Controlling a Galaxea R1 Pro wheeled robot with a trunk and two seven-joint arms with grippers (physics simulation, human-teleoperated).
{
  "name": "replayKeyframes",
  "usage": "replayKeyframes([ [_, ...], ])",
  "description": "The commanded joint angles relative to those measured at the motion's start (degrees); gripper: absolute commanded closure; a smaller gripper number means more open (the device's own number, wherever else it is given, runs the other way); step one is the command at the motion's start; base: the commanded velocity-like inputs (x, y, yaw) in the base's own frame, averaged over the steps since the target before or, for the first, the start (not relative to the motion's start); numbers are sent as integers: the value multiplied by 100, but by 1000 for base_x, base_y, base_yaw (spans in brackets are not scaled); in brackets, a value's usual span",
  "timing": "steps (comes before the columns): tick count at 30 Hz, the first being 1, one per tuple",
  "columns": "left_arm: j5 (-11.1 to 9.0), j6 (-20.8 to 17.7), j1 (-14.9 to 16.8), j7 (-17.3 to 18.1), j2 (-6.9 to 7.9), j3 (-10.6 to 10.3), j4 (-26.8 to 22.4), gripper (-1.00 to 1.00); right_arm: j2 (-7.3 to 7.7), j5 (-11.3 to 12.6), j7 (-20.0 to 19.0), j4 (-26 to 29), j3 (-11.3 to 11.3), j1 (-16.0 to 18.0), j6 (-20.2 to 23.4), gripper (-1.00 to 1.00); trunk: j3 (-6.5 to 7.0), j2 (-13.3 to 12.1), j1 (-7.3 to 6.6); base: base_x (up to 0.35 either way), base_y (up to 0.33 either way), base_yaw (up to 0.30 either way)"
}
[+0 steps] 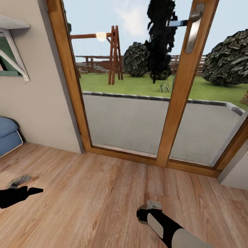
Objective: Place each of the two pumpkins and all three candles from the living room inside a cabinet in the living room (use any cabinet), then make sure every cabinet is closed, and position the cauldron so it is next to a table in the living room.
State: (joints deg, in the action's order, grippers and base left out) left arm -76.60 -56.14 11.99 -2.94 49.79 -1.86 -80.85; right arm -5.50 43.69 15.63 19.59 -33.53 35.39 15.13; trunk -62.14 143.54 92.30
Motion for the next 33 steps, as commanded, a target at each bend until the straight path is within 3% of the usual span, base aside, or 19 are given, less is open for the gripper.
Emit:
replayKeyframes([
  [1, -39, -11, 5, -29, 5, -8, -1, -100, 5, 61, 46, 10, -48, 3, 17, 100, 18, 1, -3, 0, 0, 0],
  [24, -61, -11, 5, -22, 5, -11, -38, -100, 15, 61, 43, 10, -40, 3, 17, 100, 527, -30, -63, -22, 0, 0],
  [33, -53, -11, 6, -22, 5, -8, -42, -100, 16, 61, 45, 10, -33, 3, 17, 100, 689, -391, -260, -5, 0, 0],
])
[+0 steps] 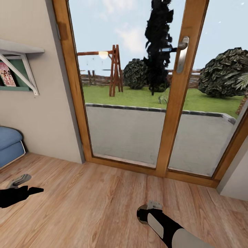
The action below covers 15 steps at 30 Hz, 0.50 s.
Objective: Place each of the two pumpkins and all three candles from the living room inside a cabinet in the living room (use any cabinet), then make sure every cabinet is closed, and position the cauldron so it is next to a table in the living room.
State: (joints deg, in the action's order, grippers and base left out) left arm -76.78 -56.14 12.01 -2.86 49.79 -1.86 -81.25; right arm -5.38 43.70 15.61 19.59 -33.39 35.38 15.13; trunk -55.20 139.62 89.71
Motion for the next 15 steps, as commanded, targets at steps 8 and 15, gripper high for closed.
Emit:
replayKeyframes([
  [8, -4, -11, 5, -30, 5, -8, -5, -100, 3, 60, 46, 10, -45, 4, 16, 100, 138, -320, -177, 0, 0, 0],
  [15, 30, -4, 7, -309, 5, 14, 36, -100, 2, 60, 47, 10, -47, 4, 16, 100, 264, -600, -331, 0, 0, 0],
])
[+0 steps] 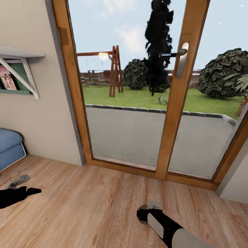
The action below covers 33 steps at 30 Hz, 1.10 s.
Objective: Place each of the two pumpkins and all three candles from the living room inside a cabinet in the living room (use any cabinet), then make sure every cabinet is closed, and position the cauldron so it is next to a table in the living room.
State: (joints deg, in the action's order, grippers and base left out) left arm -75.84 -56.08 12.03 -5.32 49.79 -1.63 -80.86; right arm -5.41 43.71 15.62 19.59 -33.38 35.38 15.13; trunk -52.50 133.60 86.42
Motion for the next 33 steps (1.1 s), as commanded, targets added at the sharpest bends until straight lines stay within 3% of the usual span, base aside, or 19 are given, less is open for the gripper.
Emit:
replayKeyframes([
  [1, -62, -9, 5, -263, 4, 18, -2, -100, 5, 59, 46, 10, -50, 4, 17, 100, 13, -39, -24, 0, 0, 0],
  [4, -84, -7, 5, -1004, 0, 134, 0, -100, 5, 59, 46, 10, -59, 4, 17, 100, 66, -159, -89, 0, 0, 0],
  [7, -101, -1, 3, -1293, -3, 160, 0, -100, 3, 59, 46, 10, -63, 4, 17, 100, 102, -239, -133, 0, 0, 0],
  [15, -57, 1, 8, -1380, -206, 166, -69, -100, -4, 59, 46, 10, -67, 4, 17, 100, 102, -239, -133, 0, 0, 8],
  [28, -54, 1, 10, -1379, -215, 171, -94, -100, -4, 59, 43, 10, -65, 4, 17, 100, 102, -239, -133, -106, -80, 252],
  [33, -54, 1, 10, -1383, -215, 165, -119, -100, -4, 59, 44, 10, -64, 4, 17, 100, 192, -440, -243, -5, -5, 287],
])
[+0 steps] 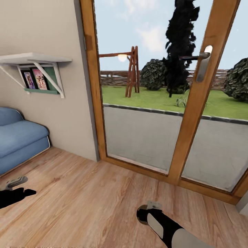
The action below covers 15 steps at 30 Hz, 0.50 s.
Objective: Place each of the two pumpkins and all three candles from the living room inside a cabinet in the living room (use any cabinet), then make sure every cabinet is closed, and position the cauldron so it is next to a table in the living room.
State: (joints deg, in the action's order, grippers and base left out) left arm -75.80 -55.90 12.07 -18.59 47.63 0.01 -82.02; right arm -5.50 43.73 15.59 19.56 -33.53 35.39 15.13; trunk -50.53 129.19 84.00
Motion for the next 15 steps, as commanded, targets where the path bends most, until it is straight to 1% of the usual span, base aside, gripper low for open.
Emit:
replayKeyframes([
  [1, -58, -17, 6, -57, 0, 0, -4, -100, 5, 57, 46, 13, -48, 3, 16, 100, 13, -39, -24, -1, -1, 230],
  [4, -58, -17, 6, -57, 0, -1, -5, -100, 5, 57, 44, 13, -48, 3, 16, 100, 67, -159, -90, 0, 0, 87],
  [12, -58, -11, 6, -57, -14, -8, -6, -100, 5, 57, 47, 13, -48, 3, 16, 100, 210, -480, -265, 0, 0, 8],
  [15, -41, -9, 25, -102, -114, -21, -1, -100, 8, 57, 46, 13, -48, 3, 11, 100, 264, -600, -331, 0, 0, 0],
])
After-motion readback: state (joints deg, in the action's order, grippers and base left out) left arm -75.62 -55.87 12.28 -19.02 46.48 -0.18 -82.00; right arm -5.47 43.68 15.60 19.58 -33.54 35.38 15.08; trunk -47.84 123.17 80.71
